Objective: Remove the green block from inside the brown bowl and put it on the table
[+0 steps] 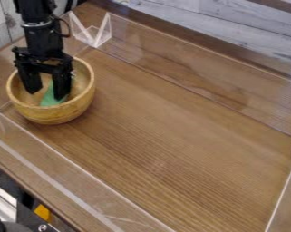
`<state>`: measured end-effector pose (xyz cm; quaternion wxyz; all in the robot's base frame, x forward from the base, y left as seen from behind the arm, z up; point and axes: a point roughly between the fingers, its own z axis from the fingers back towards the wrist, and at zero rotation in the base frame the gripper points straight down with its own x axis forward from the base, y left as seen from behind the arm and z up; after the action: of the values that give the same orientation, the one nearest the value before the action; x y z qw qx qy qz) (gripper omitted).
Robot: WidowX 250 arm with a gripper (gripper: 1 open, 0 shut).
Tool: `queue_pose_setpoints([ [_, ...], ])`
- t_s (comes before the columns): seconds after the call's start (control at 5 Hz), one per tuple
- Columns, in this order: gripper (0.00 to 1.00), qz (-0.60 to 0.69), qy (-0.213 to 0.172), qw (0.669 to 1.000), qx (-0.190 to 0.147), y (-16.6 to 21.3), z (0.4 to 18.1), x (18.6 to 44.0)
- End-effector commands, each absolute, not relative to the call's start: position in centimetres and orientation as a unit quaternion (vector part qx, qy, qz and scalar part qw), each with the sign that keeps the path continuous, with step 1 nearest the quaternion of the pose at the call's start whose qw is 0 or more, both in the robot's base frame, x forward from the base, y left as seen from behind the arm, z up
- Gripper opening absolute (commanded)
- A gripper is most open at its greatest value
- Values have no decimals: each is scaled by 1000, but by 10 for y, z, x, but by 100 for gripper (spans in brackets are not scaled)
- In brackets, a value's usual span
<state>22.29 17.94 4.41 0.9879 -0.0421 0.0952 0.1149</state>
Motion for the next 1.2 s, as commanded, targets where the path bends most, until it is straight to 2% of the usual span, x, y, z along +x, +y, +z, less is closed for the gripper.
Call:
queue_pose_setpoints([
  [0.0, 100, 118, 77, 990, -32, 184, 51, 229],
  [0.2, 0, 120, 77, 989, -32, 184, 48, 230],
  [1.0, 0, 119, 62, 990, -43, 182, 63, 231],
])
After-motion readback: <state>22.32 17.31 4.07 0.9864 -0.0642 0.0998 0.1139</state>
